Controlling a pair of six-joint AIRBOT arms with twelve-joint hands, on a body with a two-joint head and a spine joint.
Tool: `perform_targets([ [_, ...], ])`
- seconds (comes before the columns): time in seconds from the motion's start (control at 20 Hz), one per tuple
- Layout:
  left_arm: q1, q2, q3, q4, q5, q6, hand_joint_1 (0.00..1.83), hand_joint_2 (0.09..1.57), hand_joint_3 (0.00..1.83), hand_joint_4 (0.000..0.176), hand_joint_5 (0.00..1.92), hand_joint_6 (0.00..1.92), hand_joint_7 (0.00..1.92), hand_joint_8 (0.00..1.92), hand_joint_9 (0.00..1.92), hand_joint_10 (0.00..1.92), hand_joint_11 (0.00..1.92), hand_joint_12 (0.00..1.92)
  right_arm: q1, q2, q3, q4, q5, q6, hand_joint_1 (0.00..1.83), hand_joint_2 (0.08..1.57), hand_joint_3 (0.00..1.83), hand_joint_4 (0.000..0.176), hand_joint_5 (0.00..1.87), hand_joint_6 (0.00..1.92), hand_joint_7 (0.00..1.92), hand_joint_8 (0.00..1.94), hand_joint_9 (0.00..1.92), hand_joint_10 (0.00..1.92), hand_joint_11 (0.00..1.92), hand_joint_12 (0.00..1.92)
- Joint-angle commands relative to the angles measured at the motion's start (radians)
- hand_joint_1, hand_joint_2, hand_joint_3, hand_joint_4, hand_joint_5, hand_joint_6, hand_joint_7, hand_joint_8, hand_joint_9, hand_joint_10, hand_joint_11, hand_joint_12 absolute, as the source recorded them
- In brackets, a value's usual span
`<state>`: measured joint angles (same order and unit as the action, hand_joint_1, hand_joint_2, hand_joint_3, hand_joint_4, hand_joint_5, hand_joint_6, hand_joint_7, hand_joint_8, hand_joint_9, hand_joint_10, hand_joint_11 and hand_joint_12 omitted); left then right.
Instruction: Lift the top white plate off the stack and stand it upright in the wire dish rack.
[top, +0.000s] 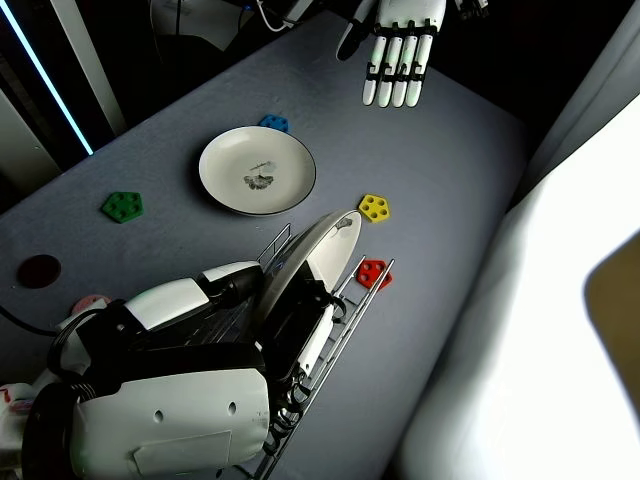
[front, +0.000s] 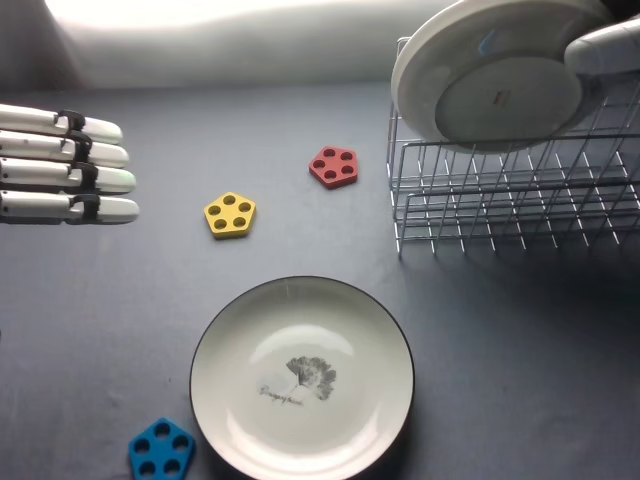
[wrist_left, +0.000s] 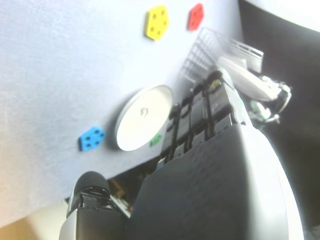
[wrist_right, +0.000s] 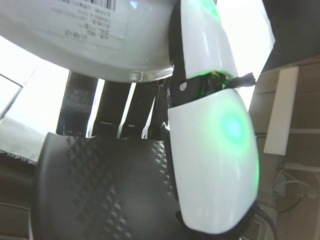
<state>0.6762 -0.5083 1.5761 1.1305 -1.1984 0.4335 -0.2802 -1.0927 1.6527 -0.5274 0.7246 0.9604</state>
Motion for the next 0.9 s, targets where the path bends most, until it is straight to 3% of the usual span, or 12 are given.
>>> perform_targets([
  [0.0,-0.019,0.008,-0.005,-0.101,-0.065,0.006,0.03,1.03,0.00,0.000,0.02,0.00,0.04,0.00,0.04,0.00,0.07,0.01,0.002,0.014,0.013,0.091,0.111,0.029,1.50,1.02,0.00,0.000,1.04,0.81,1.20,0.32,1.29,0.43,1.07,1.25],
  [0.35,-0.015,0.012,-0.010,-0.134,-0.076,0.005,0.03,1.03,0.00,0.000,0.02,0.00,0.04,0.00,0.04,0.00,0.08,0.01,-0.016,0.003,0.033,0.094,0.111,0.029,1.50,1.02,0.00,0.000,1.01,0.88,1.20,0.36,1.23,0.51,1.05,1.24],
  [0.5,-0.013,0.012,-0.008,-0.134,-0.072,-0.004,0.04,1.03,0.00,0.000,0.03,0.00,0.05,0.00,0.05,0.01,0.09,0.02,-0.023,-0.004,0.045,0.094,0.111,0.029,1.50,1.02,0.00,0.000,1.01,0.86,1.26,0.20,1.24,0.52,1.08,1.24],
  [0.85,-0.006,0.014,0.020,-0.121,-0.066,-0.012,0.04,1.04,0.00,0.000,0.01,0.00,0.04,0.00,0.03,0.00,0.06,0.00,-0.037,-0.021,0.073,0.097,0.111,0.029,1.50,1.02,0.00,0.000,1.01,0.89,1.34,0.04,1.20,0.57,1.07,1.24],
])
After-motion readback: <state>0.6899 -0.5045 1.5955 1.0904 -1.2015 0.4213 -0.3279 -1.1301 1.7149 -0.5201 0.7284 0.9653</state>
